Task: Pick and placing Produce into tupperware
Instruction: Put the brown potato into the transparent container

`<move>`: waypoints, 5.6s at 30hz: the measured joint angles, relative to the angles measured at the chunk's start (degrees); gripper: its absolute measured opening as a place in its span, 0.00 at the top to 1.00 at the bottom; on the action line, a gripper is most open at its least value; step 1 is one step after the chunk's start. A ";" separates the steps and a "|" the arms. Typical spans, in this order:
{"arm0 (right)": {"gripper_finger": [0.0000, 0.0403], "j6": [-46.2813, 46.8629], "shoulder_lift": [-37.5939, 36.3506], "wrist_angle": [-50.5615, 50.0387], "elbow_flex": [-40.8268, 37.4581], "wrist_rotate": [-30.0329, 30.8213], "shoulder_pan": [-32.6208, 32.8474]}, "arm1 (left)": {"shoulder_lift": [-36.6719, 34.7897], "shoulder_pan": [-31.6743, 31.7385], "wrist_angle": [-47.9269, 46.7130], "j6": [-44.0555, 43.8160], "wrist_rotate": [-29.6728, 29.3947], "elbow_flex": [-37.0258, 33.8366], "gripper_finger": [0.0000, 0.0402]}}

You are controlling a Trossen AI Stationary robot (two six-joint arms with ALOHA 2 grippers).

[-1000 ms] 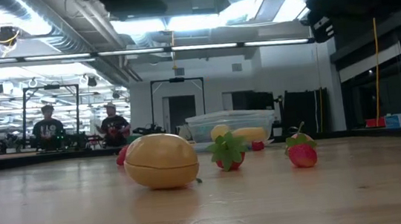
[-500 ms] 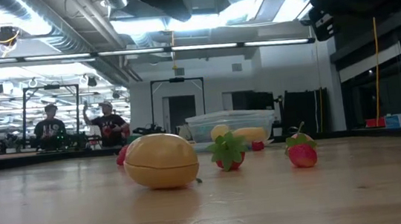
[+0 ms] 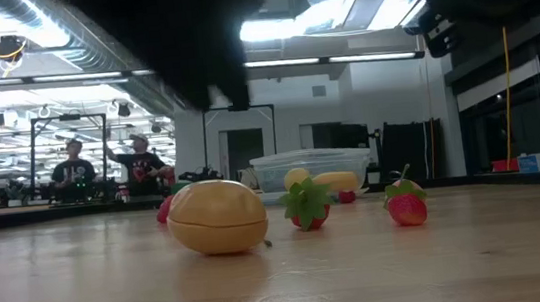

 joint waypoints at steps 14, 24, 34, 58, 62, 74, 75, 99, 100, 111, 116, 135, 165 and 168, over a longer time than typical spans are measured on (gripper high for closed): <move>0.99 2.30 0.02 -0.17 -0.09 0.02 2.72 | 0.93 -2.88 0.00 -1.03 0.88 0.00 0.45; 0.99 2.33 0.04 -0.15 -0.11 0.02 2.72 | 2.24 -1.86 1.03 1.41 1.21 -0.11 0.45; 0.99 2.43 0.10 -0.50 -0.13 0.05 2.79 | 5.22 -1.03 1.05 2.62 2.39 -0.07 0.45; 0.99 2.48 0.09 -0.51 -0.13 0.06 2.81 | 7.22 0.48 0.36 2.22 3.51 -0.04 0.45; 0.99 2.48 0.09 -0.56 -0.13 0.05 2.81 | 7.20 0.03 -0.11 2.16 3.24 -0.04 0.45; 0.99 2.48 0.09 -0.65 -0.13 0.06 2.81 | 5.73 -1.57 -0.38 0.61 1.67 -0.04 0.45; 0.99 2.48 0.09 -0.66 -0.13 0.06 2.81 | 5.65 -1.72 -0.72 0.61 1.64 0.31 0.45; 0.99 3.96 0.11 -0.98 -0.13 0.04 2.81 | 5.58 -1.74 -10.27 -2.49 0.91 3.41 0.45; 0.99 3.96 0.11 -0.98 -0.13 0.04 2.80 | 5.58 -1.46 -9.58 -2.49 1.45 3.34 0.45; 0.99 3.94 0.11 -0.98 -0.13 0.04 2.81 | 5.58 0.53 -6.14 -8.44 9.12 3.26 0.45; 0.99 3.96 0.11 -0.98 -0.13 0.04 2.80 | 5.58 0.64 -6.14 -11.85 9.49 3.26 0.45; 0.99 5.25 0.13 -0.96 -0.13 0.02 2.88 | 5.71 1.47 -2.45 -30.49 10.29 -5.77 0.45; 0.99 5.04 0.13 -1.01 -0.13 0.04 2.85 | 3.03 0.57 -2.47 -15.92 -13.18 -0.72 0.45; 0.99 4.86 0.16 -1.03 -0.13 0.02 2.88 | -0.15 -1.71 -7.78 -20.49 -18.79 -0.96 0.45</move>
